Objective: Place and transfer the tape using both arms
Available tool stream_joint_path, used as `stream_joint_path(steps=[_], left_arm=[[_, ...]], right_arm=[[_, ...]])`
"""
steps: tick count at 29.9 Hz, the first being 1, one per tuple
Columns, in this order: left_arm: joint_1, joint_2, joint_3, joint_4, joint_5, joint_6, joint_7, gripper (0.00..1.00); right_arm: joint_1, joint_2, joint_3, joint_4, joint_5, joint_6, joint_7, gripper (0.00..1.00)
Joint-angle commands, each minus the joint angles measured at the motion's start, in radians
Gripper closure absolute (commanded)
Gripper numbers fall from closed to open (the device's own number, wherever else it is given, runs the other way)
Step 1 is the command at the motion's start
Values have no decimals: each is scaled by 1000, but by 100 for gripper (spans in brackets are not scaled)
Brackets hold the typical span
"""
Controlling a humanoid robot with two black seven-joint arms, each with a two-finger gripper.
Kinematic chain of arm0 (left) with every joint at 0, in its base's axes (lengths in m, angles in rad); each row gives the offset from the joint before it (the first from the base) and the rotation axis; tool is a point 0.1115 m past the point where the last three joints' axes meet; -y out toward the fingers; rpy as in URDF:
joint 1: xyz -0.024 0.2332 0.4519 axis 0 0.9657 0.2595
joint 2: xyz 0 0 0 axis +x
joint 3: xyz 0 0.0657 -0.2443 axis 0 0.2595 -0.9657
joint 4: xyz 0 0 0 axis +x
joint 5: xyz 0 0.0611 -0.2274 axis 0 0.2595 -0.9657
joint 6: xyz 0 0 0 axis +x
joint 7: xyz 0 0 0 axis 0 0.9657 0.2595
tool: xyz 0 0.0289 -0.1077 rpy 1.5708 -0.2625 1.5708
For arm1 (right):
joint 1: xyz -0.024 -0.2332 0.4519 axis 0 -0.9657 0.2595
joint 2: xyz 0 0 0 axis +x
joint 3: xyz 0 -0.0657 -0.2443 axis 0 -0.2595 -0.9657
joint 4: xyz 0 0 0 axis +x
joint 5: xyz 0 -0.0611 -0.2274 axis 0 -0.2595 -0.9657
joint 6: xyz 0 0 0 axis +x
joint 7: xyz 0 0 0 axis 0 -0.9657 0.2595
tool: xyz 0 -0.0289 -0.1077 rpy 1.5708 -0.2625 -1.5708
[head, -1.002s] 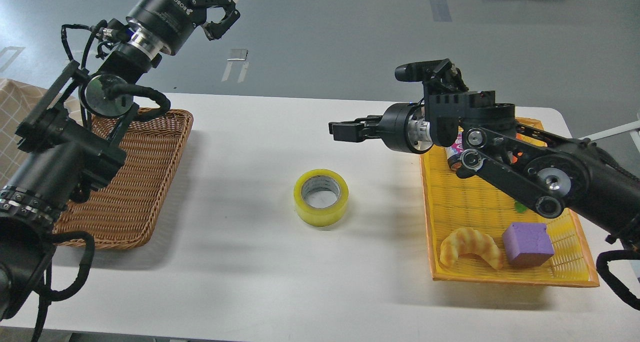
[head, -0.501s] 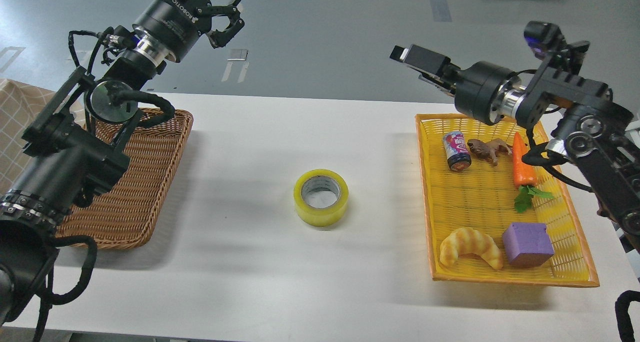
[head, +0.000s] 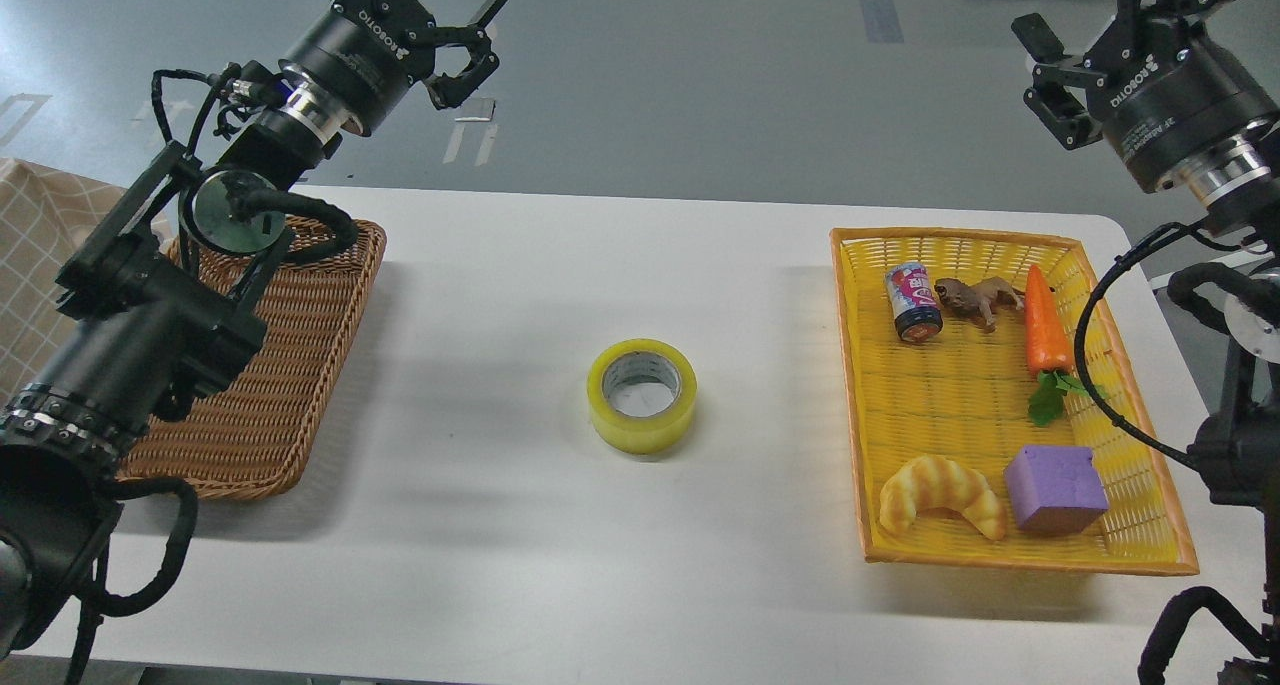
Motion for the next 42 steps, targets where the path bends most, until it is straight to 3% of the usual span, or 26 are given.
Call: stream_joint_path(steps=[1,21,30,37,42], left_arm=[[2,8,2,-1,1,0,1,2],[-11,31,19,-5,303,0,-4,2],[1,89,24,-209,696,0,2,2],[21,178,160,-349,909,0,13,2],[21,204,243,-369,981,0,29,2]], right_arm=[[-9,40,16,-8,86,0,-3,1],[-22,75,120,-117,211,0,1,1],[-36,75,120,-117,211,0,2,1],[-52,75,122,-117,211,0,2,1],[-55,73,122,-120,211,0,2,1]])
